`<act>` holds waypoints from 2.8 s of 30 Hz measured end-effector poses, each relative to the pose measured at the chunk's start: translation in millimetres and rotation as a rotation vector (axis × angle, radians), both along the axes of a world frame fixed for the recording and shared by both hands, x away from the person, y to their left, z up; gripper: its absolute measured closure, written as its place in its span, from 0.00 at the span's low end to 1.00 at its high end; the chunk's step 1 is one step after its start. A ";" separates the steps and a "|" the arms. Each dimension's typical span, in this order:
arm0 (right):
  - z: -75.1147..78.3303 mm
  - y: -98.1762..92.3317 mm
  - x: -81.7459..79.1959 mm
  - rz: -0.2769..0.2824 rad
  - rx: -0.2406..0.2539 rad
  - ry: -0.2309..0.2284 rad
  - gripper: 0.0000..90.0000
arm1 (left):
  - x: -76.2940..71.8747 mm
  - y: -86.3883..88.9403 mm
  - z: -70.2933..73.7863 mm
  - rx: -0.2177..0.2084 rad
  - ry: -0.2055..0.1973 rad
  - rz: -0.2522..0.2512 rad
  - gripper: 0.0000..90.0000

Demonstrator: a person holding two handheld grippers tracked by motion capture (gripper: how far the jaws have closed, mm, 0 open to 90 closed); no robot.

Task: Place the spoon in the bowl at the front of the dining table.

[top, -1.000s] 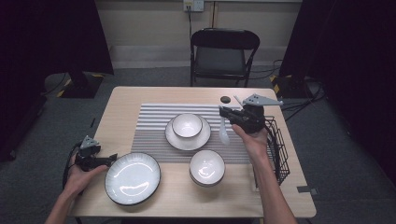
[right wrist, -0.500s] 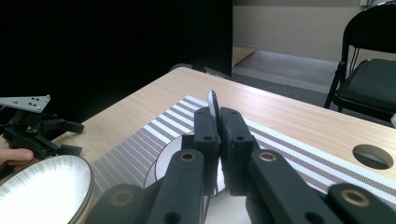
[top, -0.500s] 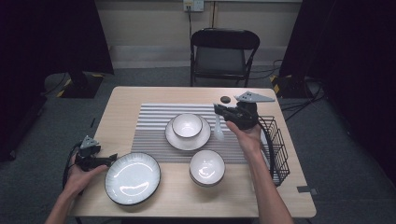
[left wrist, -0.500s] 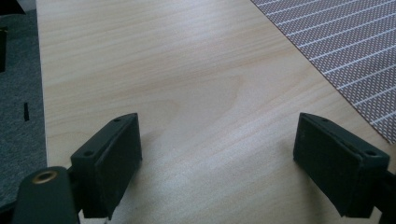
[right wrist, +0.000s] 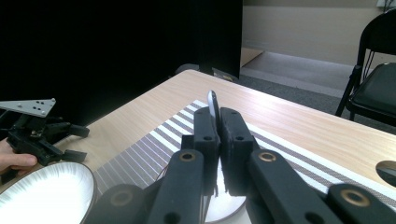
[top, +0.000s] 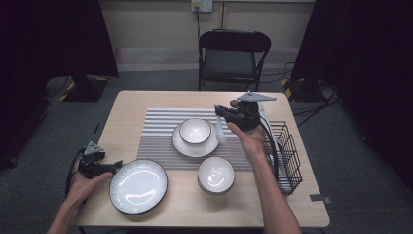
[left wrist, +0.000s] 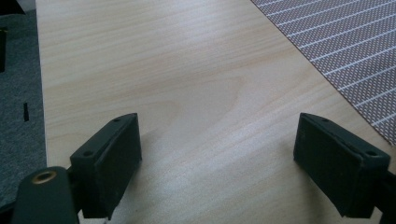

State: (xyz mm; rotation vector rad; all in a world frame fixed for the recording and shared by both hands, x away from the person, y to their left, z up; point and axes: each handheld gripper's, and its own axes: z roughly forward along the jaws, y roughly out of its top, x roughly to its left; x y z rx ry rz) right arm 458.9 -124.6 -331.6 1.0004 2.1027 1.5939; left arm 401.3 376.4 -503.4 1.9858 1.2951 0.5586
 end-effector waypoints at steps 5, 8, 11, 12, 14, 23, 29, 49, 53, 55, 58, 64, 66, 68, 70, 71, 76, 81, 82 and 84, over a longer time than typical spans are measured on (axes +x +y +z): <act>-4.8 7.2 5.7 0.010 0.005 0.010 0.97 | 0.0 0.0 0.0 0.000 0.000 0.000 0.16; -6.1 10.2 7.0 0.020 0.018 0.007 0.97 | 0.1 0.0 -0.1 -0.001 0.000 0.000 0.16; -6.1 13.5 9.2 0.023 0.019 0.010 0.97 | 0.0 0.1 0.0 0.001 0.000 0.000 0.16; -6.2 14.6 10.5 0.023 0.018 0.011 0.97 | 0.0 0.1 0.0 0.001 0.000 0.000 0.16; -6.2 17.2 12.8 0.026 0.011 0.013 0.97 | 0.1 0.0 -0.1 -0.001 0.000 0.000 0.16; -11.2 30.7 28.2 0.027 -0.005 0.024 0.97 | 0.0 0.1 0.1 0.001 0.001 -0.001 0.16; -22.3 35.3 39.0 0.030 -0.001 0.049 0.97 | 0.0 0.1 0.0 0.000 0.000 -0.001 0.16; -44.7 45.0 63.0 0.000 0.013 0.072 0.97 | -0.1 0.2 -0.1 -0.002 0.001 -0.002 0.16; -46.0 45.3 63.6 0.003 0.022 0.070 0.96 | -0.1 0.3 0.0 -0.001 0.001 -0.002 0.16; -45.8 46.1 63.2 0.005 0.018 0.067 0.97 | -0.1 0.3 0.0 -0.001 0.001 -0.002 0.16; -45.6 46.9 62.0 0.009 0.015 0.065 0.96 | -0.1 0.3 0.0 -0.001 0.001 -0.003 0.16; -43.9 48.3 58.4 0.015 0.003 0.061 0.96 | -0.1 0.3 0.0 -0.001 0.001 -0.003 0.16; -43.9 49.5 59.1 0.017 0.000 0.061 0.96 | 0.0 0.3 -0.1 -0.001 0.000 -0.003 0.16; -44.8 49.8 60.0 0.014 0.007 0.065 0.96 | 0.0 0.3 0.0 -0.001 0.000 -0.003 0.16; -45.9 49.9 60.8 0.008 0.012 0.065 0.97 | 0.0 0.4 0.0 -0.001 0.001 -0.003 0.16; -46.3 50.0 61.4 0.008 0.014 0.067 0.96 | 0.0 0.6 0.0 0.001 0.000 -0.005 0.16; -47.5 51.9 60.6 0.014 0.015 0.069 0.97 | 0.0 0.7 0.0 0.001 0.000 -0.006 0.16; -49.6 55.1 61.4 0.011 -0.005 0.071 0.96 | 0.0 0.7 0.0 0.001 0.000 -0.006 0.16; -50.1 55.5 62.0 0.012 -0.006 0.072 0.96 | 0.0 0.7 0.0 0.000 0.000 -0.006 0.16; -51.3 55.5 63.0 0.013 -0.007 0.074 0.96 | 0.0 0.7 0.0 0.000 0.000 -0.006 0.16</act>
